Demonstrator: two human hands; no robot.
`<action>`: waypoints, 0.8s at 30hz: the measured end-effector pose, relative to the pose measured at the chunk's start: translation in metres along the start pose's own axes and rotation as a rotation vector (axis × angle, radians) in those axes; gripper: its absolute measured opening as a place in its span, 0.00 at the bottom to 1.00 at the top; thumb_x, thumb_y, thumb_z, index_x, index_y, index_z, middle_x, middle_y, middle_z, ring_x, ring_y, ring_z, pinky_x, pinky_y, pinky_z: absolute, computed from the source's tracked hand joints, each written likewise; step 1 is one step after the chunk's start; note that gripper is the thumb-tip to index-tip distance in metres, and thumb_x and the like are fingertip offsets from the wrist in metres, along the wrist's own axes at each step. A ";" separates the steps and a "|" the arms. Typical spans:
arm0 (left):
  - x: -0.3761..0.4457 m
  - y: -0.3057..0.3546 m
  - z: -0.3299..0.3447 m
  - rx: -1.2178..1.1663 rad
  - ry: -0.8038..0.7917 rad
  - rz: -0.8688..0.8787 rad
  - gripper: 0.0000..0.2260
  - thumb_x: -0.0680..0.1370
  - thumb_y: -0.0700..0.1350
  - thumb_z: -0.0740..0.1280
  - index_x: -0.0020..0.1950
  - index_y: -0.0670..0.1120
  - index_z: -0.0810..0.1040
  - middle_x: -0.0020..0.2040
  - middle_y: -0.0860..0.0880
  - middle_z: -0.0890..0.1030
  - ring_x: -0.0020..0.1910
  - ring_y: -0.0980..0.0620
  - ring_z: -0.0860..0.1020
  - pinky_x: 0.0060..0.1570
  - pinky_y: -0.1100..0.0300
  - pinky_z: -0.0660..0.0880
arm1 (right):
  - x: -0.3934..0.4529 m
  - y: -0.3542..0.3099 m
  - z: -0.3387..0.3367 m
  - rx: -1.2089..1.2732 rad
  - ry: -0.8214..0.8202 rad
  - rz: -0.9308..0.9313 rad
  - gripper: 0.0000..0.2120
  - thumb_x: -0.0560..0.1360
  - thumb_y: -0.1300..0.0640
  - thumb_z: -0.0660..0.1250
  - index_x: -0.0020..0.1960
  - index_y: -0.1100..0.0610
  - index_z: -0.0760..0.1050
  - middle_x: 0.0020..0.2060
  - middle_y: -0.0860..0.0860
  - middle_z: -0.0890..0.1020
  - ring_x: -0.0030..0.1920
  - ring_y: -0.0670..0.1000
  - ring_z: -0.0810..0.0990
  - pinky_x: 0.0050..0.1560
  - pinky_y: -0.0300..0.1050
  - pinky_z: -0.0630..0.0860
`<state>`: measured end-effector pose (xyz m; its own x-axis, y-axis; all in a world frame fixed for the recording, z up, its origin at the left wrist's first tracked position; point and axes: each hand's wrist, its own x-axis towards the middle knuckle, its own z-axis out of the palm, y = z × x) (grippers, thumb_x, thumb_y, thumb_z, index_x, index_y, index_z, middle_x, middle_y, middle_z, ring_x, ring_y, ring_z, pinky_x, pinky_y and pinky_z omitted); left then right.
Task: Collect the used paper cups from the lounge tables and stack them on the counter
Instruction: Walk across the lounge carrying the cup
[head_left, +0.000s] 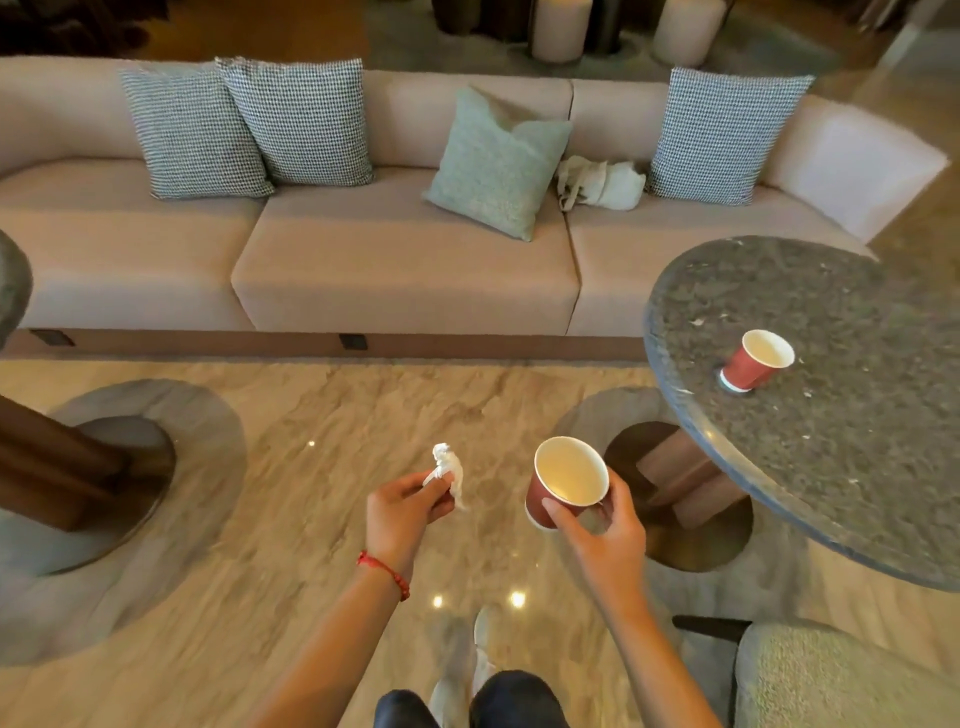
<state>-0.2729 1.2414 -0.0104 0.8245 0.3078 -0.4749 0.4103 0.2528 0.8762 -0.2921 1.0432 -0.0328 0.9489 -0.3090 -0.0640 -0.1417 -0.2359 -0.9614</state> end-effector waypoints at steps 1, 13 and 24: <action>0.010 0.003 0.006 0.008 -0.005 -0.001 0.05 0.72 0.37 0.71 0.36 0.43 0.83 0.30 0.49 0.83 0.32 0.54 0.82 0.38 0.65 0.79 | 0.010 -0.001 0.001 -0.002 0.007 0.002 0.28 0.55 0.35 0.73 0.53 0.34 0.69 0.51 0.33 0.76 0.53 0.29 0.73 0.42 0.23 0.72; 0.111 0.064 0.130 0.125 -0.156 0.030 0.06 0.72 0.38 0.71 0.35 0.45 0.84 0.33 0.47 0.83 0.33 0.54 0.82 0.40 0.64 0.80 | 0.142 -0.018 -0.017 0.104 0.127 0.024 0.27 0.62 0.52 0.77 0.56 0.40 0.68 0.52 0.33 0.74 0.52 0.36 0.75 0.48 0.29 0.69; 0.161 0.088 0.263 0.293 -0.430 -0.024 0.04 0.72 0.36 0.70 0.37 0.42 0.82 0.32 0.45 0.81 0.29 0.56 0.80 0.40 0.64 0.80 | 0.202 -0.003 -0.063 0.128 0.488 0.146 0.31 0.64 0.59 0.78 0.64 0.50 0.69 0.57 0.45 0.77 0.58 0.48 0.75 0.56 0.39 0.73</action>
<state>-0.0014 1.0717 0.0118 0.8741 -0.1148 -0.4721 0.4718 -0.0309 0.8812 -0.1177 0.9233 -0.0257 0.6755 -0.7309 -0.0970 -0.1984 -0.0535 -0.9787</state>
